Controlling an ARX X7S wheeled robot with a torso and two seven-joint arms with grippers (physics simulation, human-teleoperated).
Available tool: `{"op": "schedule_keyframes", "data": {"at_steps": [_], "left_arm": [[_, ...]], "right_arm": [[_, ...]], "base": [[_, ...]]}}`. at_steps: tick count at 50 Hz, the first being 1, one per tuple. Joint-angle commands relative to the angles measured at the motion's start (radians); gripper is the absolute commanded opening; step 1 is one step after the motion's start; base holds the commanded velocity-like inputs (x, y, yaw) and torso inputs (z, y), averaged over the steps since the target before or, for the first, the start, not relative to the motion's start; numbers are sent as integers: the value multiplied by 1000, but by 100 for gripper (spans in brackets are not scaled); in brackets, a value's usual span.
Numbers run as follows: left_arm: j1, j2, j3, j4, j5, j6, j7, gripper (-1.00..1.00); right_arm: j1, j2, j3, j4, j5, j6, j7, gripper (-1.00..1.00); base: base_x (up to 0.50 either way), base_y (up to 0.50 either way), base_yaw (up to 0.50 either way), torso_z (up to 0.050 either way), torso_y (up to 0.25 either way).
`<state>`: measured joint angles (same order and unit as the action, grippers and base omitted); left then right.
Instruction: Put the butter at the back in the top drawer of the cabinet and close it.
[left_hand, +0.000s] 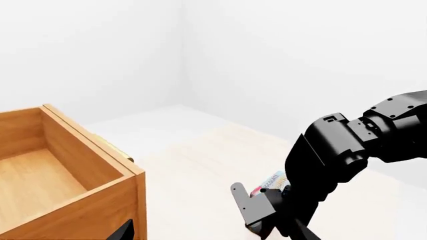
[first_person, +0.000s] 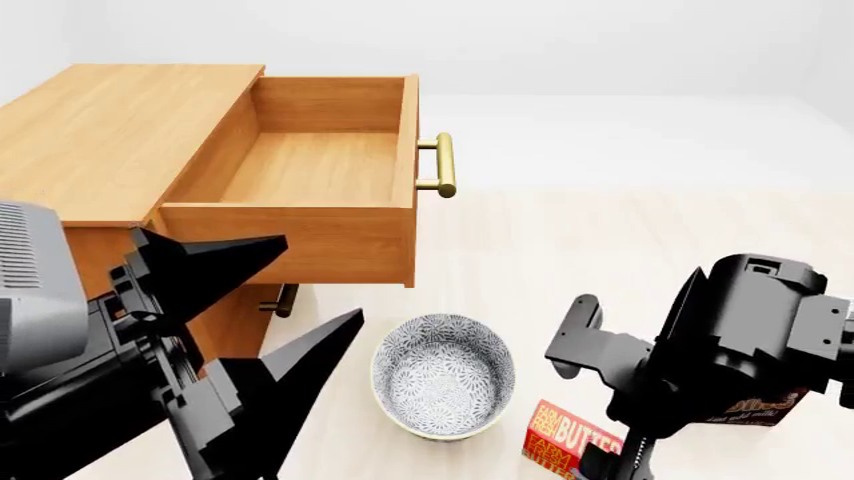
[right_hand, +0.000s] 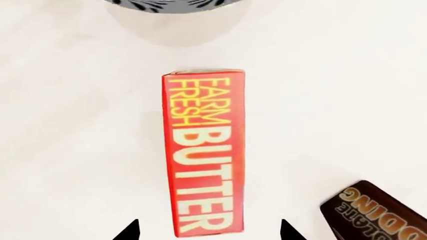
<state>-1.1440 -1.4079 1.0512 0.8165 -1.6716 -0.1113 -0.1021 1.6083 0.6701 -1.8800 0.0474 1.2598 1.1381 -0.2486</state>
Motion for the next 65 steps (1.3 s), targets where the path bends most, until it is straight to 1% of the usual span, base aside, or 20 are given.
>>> {"op": "schedule_keyframes", "data": {"at_steps": [1, 41, 65], "left_arm": [[10, -3, 1, 0, 5, 8, 1, 100], [45, -21, 3, 1, 26, 39, 10, 100], [53, -13, 1, -3, 30, 38, 7, 100]], "right_arm": [[-25, -4, -9, 19, -16, -20, -9, 100], [-81, -21, -36, 65, -56, -61, -38, 100], [-110, -28, -46, 94, -73, -82, -51, 100]], "base": [[0, 0, 0, 0, 0], [0, 0, 0, 0, 0], [0, 0, 0, 0, 0]]}}
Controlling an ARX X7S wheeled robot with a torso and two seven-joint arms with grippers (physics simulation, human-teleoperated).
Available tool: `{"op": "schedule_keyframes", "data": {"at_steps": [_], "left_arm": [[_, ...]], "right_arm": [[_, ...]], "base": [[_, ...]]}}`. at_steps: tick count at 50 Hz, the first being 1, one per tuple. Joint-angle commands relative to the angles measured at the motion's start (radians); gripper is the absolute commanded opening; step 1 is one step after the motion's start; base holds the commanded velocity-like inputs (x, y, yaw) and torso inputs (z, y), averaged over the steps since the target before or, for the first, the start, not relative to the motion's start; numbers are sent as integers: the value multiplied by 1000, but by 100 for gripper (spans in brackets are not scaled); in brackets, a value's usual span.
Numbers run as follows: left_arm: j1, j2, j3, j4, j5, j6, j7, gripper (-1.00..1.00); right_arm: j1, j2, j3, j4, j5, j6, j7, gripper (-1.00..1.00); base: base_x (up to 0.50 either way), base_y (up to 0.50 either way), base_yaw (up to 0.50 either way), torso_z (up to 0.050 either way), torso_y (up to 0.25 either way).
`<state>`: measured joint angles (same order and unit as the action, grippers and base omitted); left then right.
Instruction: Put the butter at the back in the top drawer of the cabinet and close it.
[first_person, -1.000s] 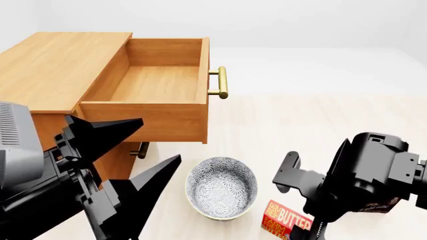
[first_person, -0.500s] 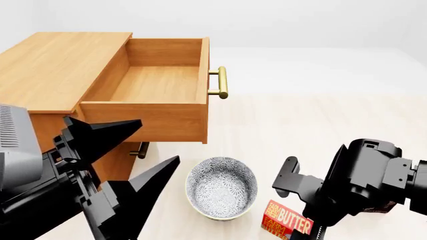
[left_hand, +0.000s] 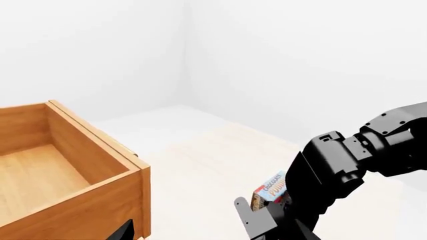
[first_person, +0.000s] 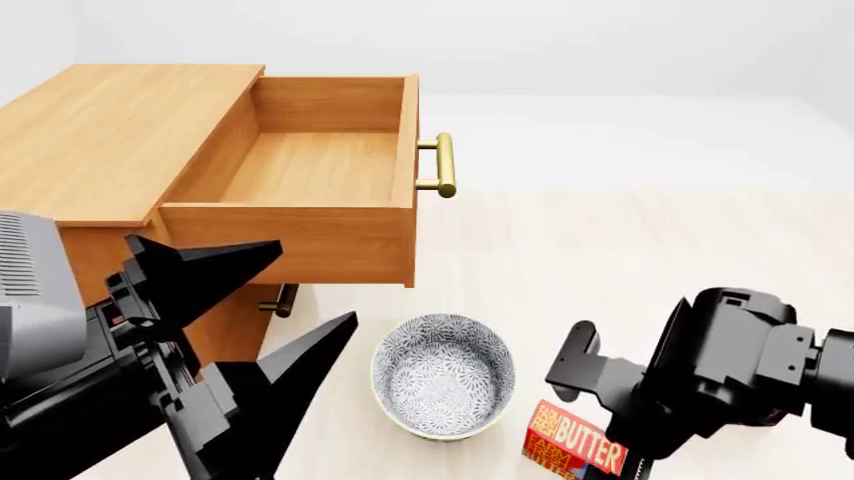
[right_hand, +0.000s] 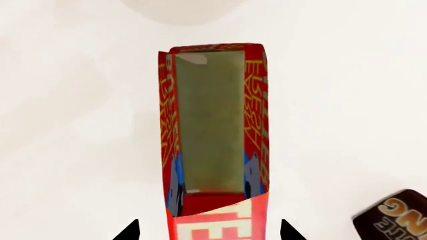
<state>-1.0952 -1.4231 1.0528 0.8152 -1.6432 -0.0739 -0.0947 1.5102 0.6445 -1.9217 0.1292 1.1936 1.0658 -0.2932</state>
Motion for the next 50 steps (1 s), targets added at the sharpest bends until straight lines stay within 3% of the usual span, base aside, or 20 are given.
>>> {"op": "schedule_keyframes", "data": {"at_steps": [1, 28, 29, 50], "left_arm": [[5, 2, -1, -2, 2, 0, -1, 100], [13, 12, -4, -6, 7, -4, -6, 100], [14, 12, -4, -7, 8, -4, -6, 100], [20, 16, -6, -13, 9, -6, -1, 100]], "right_arm": [[-13, -3, -4, 14, -8, -10, -8, 100], [-38, -10, -12, 43, -24, -31, -27, 100], [-39, -9, -11, 41, -24, -33, -28, -100], [-39, 7, -9, 12, -30, -40, -11, -100]], "base": [[0, 0, 0, 0, 0], [0, 0, 0, 0, 0], [0, 0, 0, 0, 0], [0, 0, 0, 0, 0]]}}
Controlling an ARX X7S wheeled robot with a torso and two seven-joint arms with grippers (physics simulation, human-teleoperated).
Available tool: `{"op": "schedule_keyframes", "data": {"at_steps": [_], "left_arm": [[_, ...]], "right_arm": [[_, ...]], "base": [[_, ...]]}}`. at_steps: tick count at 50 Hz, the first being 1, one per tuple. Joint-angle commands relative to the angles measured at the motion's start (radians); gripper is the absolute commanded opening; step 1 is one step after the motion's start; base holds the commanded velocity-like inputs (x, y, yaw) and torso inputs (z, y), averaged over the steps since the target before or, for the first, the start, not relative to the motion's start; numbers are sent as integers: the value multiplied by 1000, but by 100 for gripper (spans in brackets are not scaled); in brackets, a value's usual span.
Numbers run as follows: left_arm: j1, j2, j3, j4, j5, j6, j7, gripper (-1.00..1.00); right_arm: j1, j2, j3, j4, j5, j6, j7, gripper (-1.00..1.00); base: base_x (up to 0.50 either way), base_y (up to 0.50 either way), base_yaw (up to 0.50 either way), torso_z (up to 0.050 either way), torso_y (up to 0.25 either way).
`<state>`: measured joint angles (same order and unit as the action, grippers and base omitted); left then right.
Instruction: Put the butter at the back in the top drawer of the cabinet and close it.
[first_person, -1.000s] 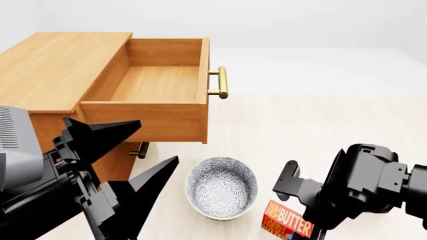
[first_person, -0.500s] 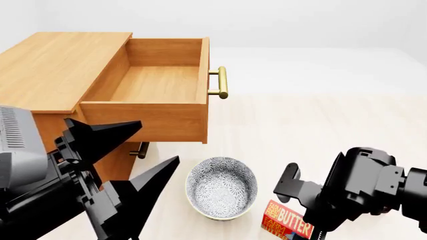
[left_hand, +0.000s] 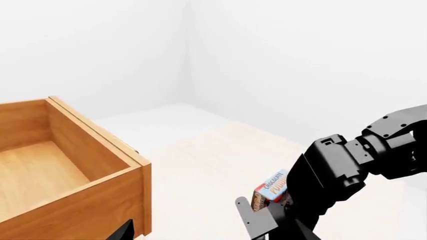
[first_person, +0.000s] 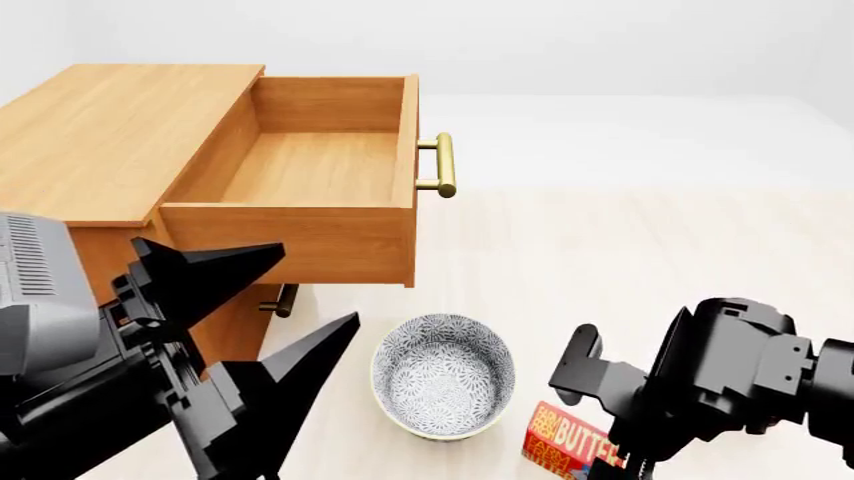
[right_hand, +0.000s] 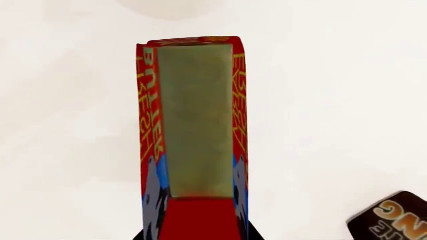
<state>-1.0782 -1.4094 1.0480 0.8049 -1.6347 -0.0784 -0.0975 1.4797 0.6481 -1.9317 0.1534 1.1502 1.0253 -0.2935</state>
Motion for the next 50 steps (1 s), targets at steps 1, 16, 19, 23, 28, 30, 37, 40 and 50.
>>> {"op": "schedule_keyframes", "data": {"at_steps": [1, 16, 19, 23, 28, 30, 37, 40, 50], "left_arm": [[3, 3, -2, -2, 2, -2, 2, 100], [10, -11, -5, 9, 7, 7, 17, 100], [9, -15, -8, 11, 4, 10, 20, 100], [9, -20, -11, 15, 1, 12, 23, 100], [12, -24, -11, 16, 5, 16, 26, 100], [13, -26, -12, 16, 4, 17, 28, 100], [5, -26, -19, 13, -10, 5, 29, 100], [-3, -26, -24, 17, -17, -6, 29, 100], [-40, 0, -42, 12, -42, -70, 24, 100]], "right_arm": [[-6, 6, 4, -15, 17, 2, -6, -100], [66, 76, 25, -147, 78, 77, 58, -100], [88, 96, 22, -192, 86, 100, 70, -100], [122, 118, 25, -241, 102, 128, 84, -100], [172, 149, 42, -297, 130, 162, 112, -100], [193, 161, 47, -325, 141, 178, 123, -100], [296, 213, 68, -456, 194, 249, 148, -100], [339, 229, 82, -502, 221, 276, 159, -100], [473, 258, 133, -616, 318, 353, 200, -100]], "base": [[0, 0, 0, 0, 0], [0, 0, 0, 0, 0], [0, 0, 0, 0, 0], [0, 0, 0, 0, 0], [0, 0, 0, 0, 0], [0, 0, 0, 0, 0], [0, 0, 0, 0, 0], [0, 0, 0, 0, 0], [0, 0, 0, 0, 1]]}}
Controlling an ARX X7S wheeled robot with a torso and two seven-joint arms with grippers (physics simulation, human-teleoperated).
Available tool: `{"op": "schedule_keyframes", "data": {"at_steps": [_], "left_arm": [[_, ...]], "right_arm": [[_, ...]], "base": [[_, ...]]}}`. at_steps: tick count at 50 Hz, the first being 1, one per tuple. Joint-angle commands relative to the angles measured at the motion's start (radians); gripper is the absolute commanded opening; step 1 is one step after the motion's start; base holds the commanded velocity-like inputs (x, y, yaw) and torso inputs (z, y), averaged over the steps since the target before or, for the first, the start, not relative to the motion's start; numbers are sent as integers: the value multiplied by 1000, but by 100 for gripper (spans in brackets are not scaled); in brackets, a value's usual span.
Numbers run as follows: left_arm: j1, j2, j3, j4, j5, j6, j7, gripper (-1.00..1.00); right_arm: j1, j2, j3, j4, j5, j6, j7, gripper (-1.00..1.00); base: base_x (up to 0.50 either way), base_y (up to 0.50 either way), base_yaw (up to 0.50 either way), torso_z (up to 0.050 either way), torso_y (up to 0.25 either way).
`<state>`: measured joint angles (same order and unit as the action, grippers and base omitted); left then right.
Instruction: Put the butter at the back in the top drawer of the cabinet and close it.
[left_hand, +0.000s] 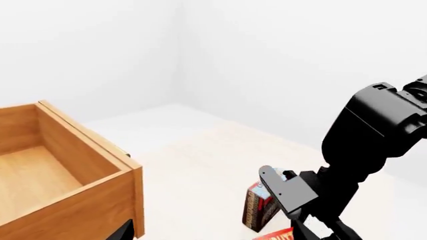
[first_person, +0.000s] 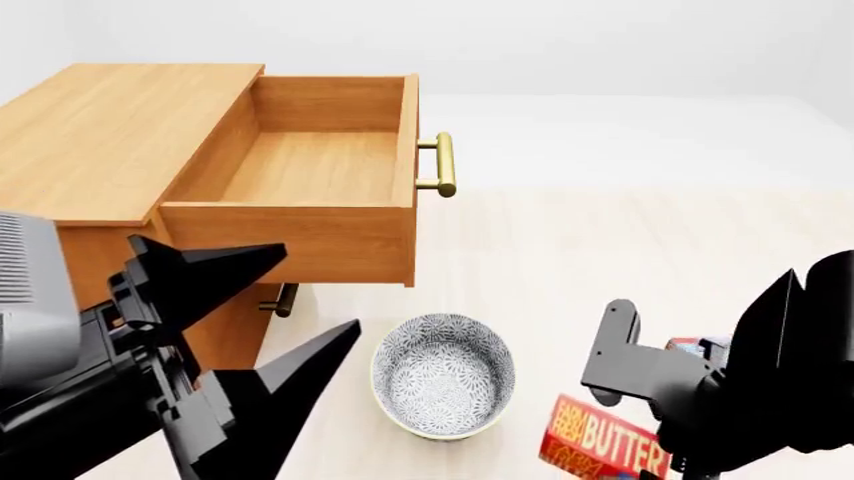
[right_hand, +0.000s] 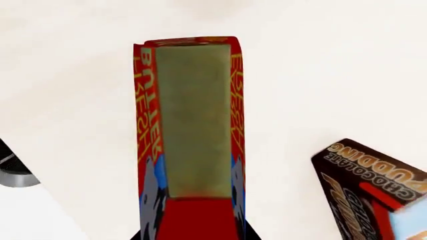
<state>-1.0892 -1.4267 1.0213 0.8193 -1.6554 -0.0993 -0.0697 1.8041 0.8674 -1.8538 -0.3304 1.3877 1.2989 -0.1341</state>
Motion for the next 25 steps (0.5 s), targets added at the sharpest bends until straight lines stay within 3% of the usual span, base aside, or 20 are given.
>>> {"op": "schedule_keyframes", "data": {"at_steps": [1, 13, 25], "left_arm": [[-32, 20, -17, -3, -23, -54, -6, 100], [-115, 77, -43, -16, -55, -181, -23, 100], [-301, 160, -80, -94, -141, -440, 82, 100]], "right_arm": [[156, 39, 59, -139, 91, 84, 48, -100], [267, 29, 103, -195, 189, 133, 81, -100], [377, 2, 137, -213, 225, 172, 77, -100]], "base": [[0, 0, 0, 0, 0], [0, 0, 0, 0, 1], [0, 0, 0, 0, 1]]}}
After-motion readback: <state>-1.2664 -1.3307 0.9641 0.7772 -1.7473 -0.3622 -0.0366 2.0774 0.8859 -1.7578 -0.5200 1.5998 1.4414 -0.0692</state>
